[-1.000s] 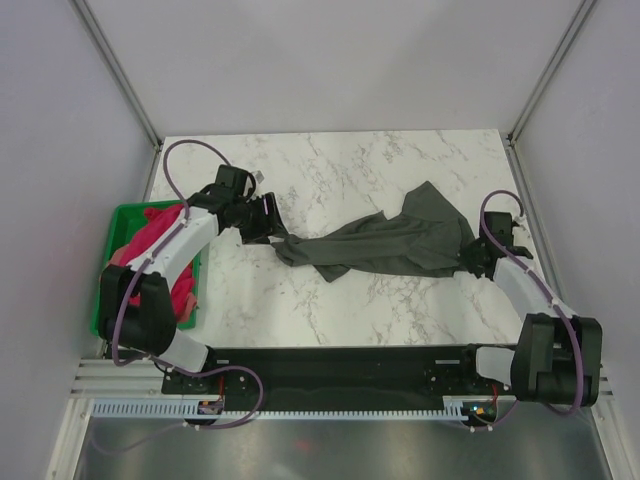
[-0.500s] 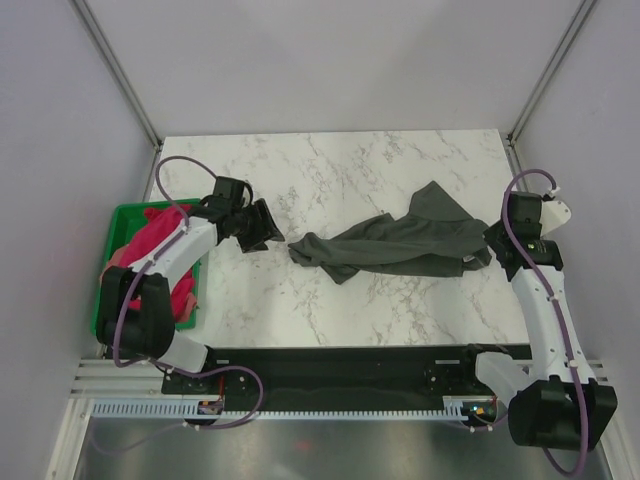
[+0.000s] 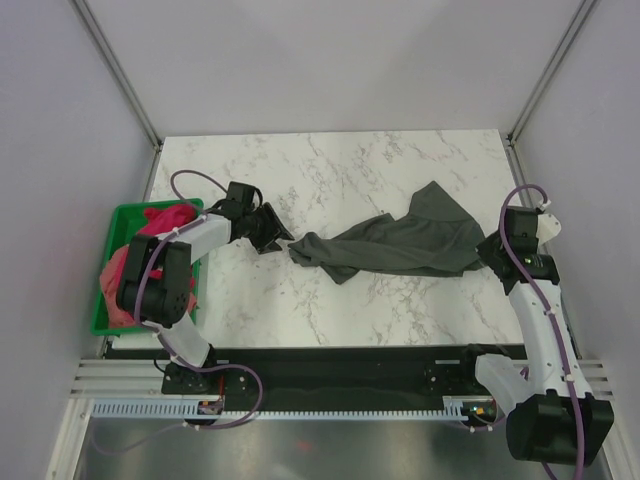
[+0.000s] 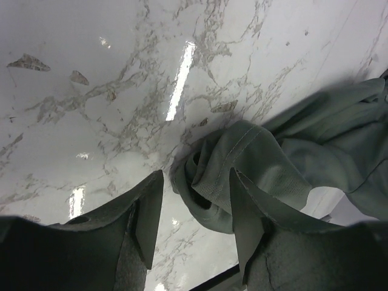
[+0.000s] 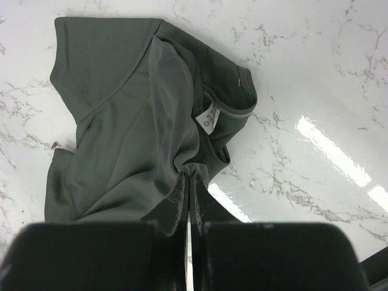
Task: Fold and stack the t-shirts
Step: Flatten the tshirt out
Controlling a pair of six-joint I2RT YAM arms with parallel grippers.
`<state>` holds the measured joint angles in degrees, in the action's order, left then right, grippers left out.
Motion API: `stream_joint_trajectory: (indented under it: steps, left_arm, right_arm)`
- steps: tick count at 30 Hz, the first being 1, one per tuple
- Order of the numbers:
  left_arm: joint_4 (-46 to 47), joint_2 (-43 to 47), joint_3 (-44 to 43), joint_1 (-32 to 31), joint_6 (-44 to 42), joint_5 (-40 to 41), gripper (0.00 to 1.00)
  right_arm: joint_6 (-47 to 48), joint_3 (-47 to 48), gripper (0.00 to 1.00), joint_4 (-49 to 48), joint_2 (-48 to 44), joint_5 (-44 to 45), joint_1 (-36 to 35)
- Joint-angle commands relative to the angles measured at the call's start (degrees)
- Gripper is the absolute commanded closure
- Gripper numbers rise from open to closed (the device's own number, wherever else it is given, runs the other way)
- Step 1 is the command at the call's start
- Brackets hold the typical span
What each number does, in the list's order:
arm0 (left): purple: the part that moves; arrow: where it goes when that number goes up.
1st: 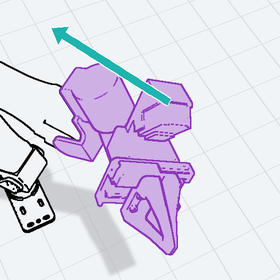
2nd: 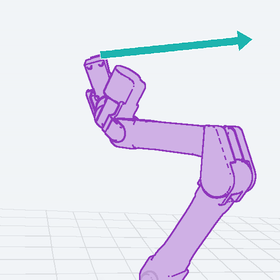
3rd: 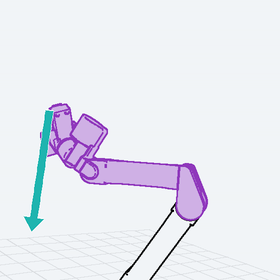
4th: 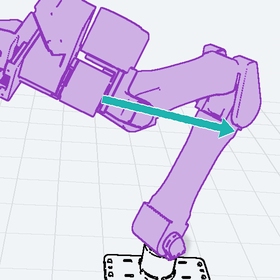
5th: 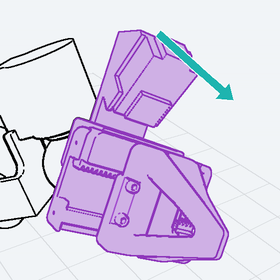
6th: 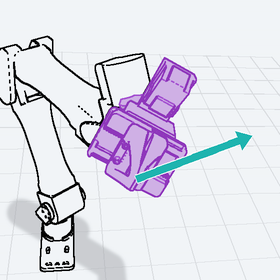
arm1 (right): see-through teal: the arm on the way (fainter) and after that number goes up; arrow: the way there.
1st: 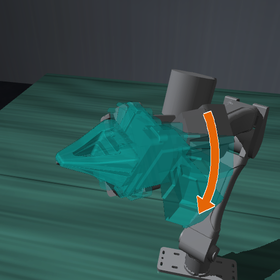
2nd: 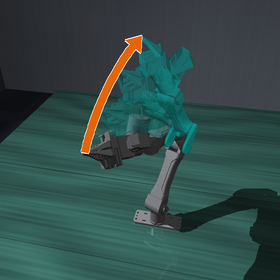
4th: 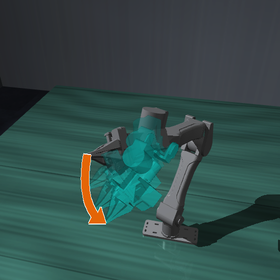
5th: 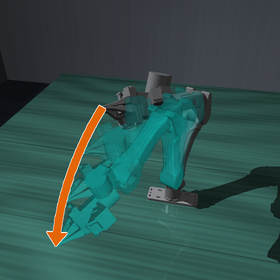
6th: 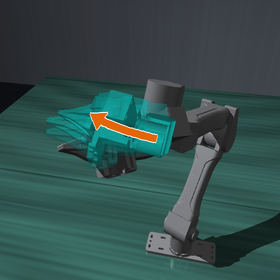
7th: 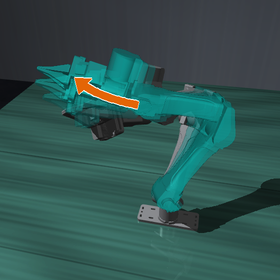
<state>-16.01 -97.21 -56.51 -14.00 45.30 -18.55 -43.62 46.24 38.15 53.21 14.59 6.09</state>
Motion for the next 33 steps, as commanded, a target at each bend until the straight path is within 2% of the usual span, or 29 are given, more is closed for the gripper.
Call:
stream_joint_trajectory:
  steps: [1,19,22,24,25,27,30,33]
  left_arm:
    - [5.02,-1.75,-1.32,-0.33,4.62,-1.67,0.45]
    - [7.22,-0.62,-0.97,-2.17,6.82,-2.20,0.62]
    - [7.22,0.26,-0.53,-2.35,6.73,-2.02,0.68]
    - [7.22,0.79,-0.44,-2.44,6.56,-1.67,0.76]
    - [7.13,1.05,-0.44,-2.44,6.56,-1.67,0.86]
    - [7.13,1.67,-0.70,-2.44,6.38,-1.84,0.96]
    - [6.70,4.39,-2.46,-2.35,5.77,-1.05,0.98]
    - [4.77,8.52,-7.81,-1.82,5.77,-0.26,0.98]
  right_arm:
    - [0.11,0.17,1.00,-2.29,-1.18,-1.76,0.15]
    - [0.11,-1.68,1.00,-3.43,-1.09,-2.11,0.15]
    - [-0.07,-1.76,1.00,-3.35,-1.27,-2.37,0.15]
    - [-0.07,-1.85,1.00,-3.44,-1.18,-2.37,0.15]
    - [-0.15,-1.85,1.00,-3.52,-1.18,-2.46,0.07]
    - [-0.15,-1.77,1.00,-3.78,-1.00,-2.55,0.15]
    - [0.02,0.33,1.00,-5.10,0.13,-2.46,0.15]
    - [-0.15,7.44,1.00,-6.33,3.64,-3.07,0.15]
